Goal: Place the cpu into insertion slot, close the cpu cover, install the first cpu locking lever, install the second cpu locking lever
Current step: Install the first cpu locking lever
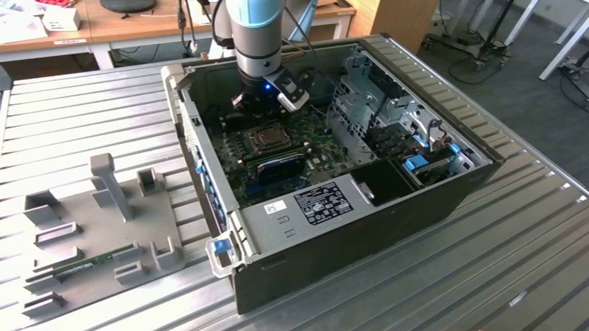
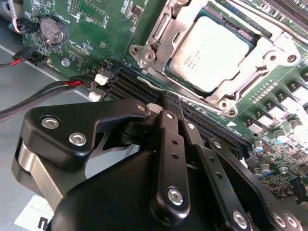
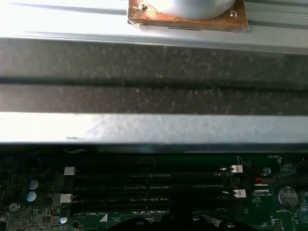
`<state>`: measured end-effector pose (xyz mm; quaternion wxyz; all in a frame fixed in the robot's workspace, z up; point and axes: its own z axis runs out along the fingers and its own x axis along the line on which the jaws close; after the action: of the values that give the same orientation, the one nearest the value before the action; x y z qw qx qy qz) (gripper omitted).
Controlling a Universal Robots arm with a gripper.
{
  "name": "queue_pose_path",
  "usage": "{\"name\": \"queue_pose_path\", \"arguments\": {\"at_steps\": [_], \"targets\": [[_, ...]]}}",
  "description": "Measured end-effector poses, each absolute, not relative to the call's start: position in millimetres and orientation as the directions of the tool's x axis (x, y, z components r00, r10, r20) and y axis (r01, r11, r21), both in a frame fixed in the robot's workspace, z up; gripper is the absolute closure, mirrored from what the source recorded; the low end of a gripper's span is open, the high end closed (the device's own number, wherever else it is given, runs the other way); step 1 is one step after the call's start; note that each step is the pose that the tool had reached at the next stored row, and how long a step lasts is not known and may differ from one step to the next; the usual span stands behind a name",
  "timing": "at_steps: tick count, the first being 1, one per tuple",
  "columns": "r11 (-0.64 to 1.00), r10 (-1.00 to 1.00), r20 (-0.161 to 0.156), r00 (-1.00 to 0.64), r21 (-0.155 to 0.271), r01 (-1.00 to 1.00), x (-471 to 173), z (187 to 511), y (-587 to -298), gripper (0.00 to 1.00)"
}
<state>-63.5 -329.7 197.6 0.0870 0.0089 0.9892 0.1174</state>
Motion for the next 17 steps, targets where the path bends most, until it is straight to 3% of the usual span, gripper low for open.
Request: {"name": "queue_pose_path", "arguments": {"at_steps": [17], "targets": [[0.973,0.037,-0.170,-0.985,0.230,-0.003,-63.6,190.1,-329.7,0.90]]}}
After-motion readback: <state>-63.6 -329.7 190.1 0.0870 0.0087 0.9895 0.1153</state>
